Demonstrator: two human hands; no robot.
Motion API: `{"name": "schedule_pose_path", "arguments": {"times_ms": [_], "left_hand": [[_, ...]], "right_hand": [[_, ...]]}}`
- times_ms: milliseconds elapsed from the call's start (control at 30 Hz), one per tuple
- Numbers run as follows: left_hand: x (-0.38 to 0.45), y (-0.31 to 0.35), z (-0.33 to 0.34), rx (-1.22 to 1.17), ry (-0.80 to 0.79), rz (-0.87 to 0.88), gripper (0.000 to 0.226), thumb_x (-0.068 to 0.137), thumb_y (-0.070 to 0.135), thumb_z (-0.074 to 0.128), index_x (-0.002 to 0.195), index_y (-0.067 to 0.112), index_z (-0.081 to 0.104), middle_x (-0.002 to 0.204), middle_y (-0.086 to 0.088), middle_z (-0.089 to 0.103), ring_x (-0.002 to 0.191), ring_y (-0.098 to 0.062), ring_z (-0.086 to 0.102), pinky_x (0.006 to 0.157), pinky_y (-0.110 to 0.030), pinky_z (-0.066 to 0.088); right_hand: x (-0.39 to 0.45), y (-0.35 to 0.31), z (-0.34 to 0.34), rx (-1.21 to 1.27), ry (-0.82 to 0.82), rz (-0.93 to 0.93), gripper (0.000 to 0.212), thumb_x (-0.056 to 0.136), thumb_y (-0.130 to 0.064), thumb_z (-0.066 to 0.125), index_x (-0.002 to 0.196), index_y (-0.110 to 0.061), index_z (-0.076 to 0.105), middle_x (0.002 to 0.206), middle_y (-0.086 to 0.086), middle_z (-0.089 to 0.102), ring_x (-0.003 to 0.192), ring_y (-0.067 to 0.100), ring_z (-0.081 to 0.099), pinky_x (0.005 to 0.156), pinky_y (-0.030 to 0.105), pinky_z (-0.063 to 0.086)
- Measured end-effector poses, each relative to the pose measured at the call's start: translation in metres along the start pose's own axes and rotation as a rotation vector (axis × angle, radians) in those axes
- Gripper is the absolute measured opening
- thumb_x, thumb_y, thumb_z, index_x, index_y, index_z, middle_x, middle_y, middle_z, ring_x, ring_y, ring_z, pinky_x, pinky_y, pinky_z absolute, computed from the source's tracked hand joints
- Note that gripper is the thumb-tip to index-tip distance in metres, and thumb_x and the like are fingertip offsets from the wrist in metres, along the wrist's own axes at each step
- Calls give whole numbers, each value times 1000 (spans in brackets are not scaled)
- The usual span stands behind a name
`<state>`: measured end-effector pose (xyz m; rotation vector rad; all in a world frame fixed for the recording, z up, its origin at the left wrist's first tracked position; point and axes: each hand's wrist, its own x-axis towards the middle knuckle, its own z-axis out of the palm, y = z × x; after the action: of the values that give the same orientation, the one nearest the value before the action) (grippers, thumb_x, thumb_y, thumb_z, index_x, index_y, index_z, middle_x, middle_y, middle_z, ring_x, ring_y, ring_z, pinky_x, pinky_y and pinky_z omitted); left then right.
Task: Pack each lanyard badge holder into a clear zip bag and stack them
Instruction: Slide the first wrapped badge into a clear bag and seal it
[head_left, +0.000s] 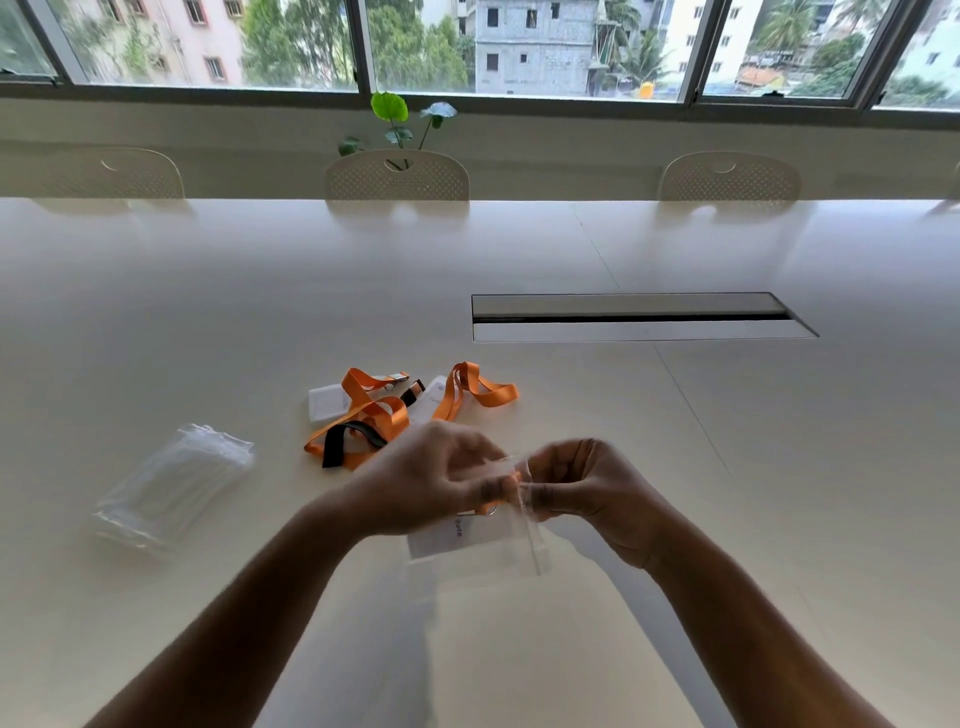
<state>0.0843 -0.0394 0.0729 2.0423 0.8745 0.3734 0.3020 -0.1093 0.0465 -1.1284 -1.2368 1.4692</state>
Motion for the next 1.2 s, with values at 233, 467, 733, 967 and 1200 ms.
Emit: {"name": "schedule_pose_path", "arguments": {"times_ms": [233, 467, 733, 967, 1200], "left_hand": [[1, -3, 17, -92, 50, -63, 27, 83, 51, 73, 96, 27, 76, 86, 6, 78, 81, -10, 74, 67, -23, 60], [1, -10, 21, -83, 114, -133, 23, 82, 47, 76, 90, 25, 76, 84, 7, 77, 81, -7, 74, 67, -21, 60], [-2, -11, 23, -152, 136, -154, 23, 83, 47, 74, 93, 26, 77, 86, 15, 76, 83, -3, 72, 65, -15, 56], [-9, -21, 20, -467, 288, -264, 32, 86, 47, 66, 103, 20, 70, 91, -1, 72, 84, -16, 71, 70, -23, 57], [-15, -25, 23, -577, 315, -212, 43, 82, 45, 62, 113, 16, 65, 98, -3, 75, 93, -16, 73, 72, -23, 58]], "right_hand": [[-6, 9, 0, -4, 105, -35, 15, 70, -15, 88, 80, -10, 78, 77, 12, 75, 68, 18, 70, 64, 25, 57], [-8, 13, 2, -30, 95, -13, 23, 75, -18, 81, 95, -7, 80, 92, 17, 79, 81, 23, 74, 75, 29, 61], [-2, 15, 6, 12, 225, 17, 43, 64, -20, 92, 92, -8, 61, 75, 10, 73, 68, 19, 71, 62, 30, 60], [-7, 13, 12, 59, 314, -22, 48, 75, -47, 78, 102, -8, 75, 89, 11, 78, 79, 21, 73, 71, 28, 61], [-12, 19, 25, -154, 298, -80, 33, 78, -43, 80, 93, -13, 80, 84, 8, 79, 77, 21, 75, 71, 29, 62]]}}
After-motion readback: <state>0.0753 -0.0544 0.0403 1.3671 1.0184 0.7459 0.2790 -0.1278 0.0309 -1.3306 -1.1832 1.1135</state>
